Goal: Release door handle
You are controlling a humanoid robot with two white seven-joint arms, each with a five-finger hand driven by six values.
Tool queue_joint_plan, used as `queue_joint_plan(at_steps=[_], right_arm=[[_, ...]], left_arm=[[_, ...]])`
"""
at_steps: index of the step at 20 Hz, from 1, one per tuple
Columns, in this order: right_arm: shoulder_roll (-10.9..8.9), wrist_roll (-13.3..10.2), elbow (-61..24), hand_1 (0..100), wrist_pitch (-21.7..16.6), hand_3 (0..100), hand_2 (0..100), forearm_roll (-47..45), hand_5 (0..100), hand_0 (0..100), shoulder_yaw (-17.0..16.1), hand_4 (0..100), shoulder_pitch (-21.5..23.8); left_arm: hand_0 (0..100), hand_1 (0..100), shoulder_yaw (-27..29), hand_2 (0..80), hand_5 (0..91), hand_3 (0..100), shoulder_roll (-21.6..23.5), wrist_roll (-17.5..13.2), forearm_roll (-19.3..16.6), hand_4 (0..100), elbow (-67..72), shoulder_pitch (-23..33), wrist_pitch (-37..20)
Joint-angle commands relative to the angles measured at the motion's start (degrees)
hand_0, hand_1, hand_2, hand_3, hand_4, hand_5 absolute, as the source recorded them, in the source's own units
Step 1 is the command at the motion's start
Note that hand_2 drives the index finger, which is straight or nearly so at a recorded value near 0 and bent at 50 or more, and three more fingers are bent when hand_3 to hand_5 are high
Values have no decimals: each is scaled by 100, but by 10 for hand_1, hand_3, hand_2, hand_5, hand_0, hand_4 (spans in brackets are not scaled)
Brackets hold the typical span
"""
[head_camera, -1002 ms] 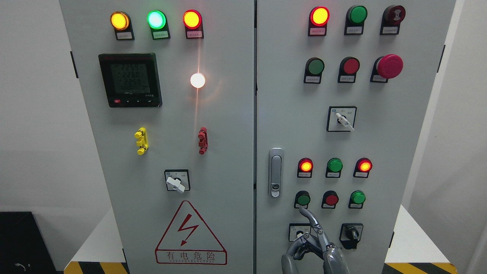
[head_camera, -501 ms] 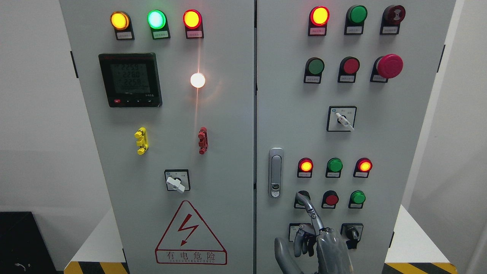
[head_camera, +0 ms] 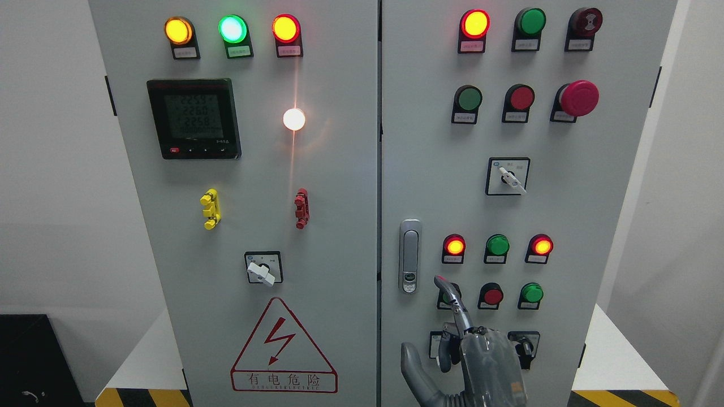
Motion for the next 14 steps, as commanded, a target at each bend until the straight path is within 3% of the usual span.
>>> queue_joint_plan(at_steps=[1, 14], right_arm=[[199, -3, 392, 349, 37, 1000, 0, 1011, 1000, 519, -16, 1000, -226], [243, 5, 770, 331, 133, 995, 0, 2102, 1000, 511, 1, 1000, -305]], left_arm=[[120, 556, 0, 0, 0, 0, 0, -4, 0, 0, 0, 0, -4], [120, 556, 0, 0, 0, 0, 0, -4, 0, 0, 0, 0, -4]])
